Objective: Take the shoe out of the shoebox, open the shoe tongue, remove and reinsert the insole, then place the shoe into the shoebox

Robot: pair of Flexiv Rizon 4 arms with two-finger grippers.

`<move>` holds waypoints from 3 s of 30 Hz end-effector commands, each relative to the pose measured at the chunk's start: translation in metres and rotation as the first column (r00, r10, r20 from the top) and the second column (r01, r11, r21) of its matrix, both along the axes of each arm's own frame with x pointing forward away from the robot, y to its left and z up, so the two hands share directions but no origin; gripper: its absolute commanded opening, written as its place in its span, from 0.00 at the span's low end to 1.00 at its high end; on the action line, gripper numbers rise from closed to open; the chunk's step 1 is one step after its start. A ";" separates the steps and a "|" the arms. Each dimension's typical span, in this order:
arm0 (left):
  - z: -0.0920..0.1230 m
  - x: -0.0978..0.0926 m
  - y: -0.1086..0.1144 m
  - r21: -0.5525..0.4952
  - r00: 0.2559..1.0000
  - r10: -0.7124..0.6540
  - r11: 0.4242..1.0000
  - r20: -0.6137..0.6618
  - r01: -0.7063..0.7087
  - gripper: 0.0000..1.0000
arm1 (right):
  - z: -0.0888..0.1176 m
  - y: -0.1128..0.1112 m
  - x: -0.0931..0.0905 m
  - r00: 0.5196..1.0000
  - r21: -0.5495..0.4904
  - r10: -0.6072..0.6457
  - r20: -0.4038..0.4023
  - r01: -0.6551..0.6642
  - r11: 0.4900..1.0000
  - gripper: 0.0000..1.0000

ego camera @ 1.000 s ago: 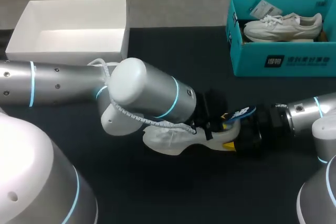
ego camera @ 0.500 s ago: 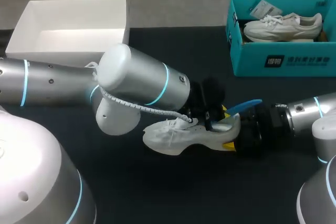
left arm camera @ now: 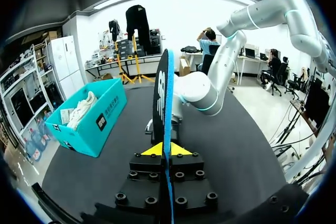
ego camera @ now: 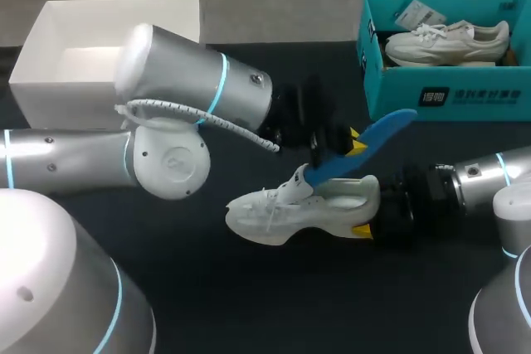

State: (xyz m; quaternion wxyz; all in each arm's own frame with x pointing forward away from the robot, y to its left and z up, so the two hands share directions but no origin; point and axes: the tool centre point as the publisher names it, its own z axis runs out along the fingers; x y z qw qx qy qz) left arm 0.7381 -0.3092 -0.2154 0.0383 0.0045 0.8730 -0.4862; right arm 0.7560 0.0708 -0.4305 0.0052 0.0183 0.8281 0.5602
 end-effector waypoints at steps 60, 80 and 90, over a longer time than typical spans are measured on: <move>0.157 -0.046 0.027 -0.213 0.783 -0.059 0.972 -0.619 -0.095 0.00 | -0.004 0.001 -0.002 1.000 -0.004 -0.001 0.000 0.001 1.000 0.00; 0.173 -0.061 0.037 -0.282 0.716 -0.079 0.945 -0.694 -0.169 0.00 | -0.004 0.001 -0.002 1.000 -0.004 -0.001 0.000 0.001 1.000 0.00; 0.203 -0.075 0.048 -0.350 0.683 -0.107 0.909 -0.723 -0.228 0.00 | -0.004 0.001 -0.002 1.000 -0.004 -0.001 0.000 0.001 1.000 0.00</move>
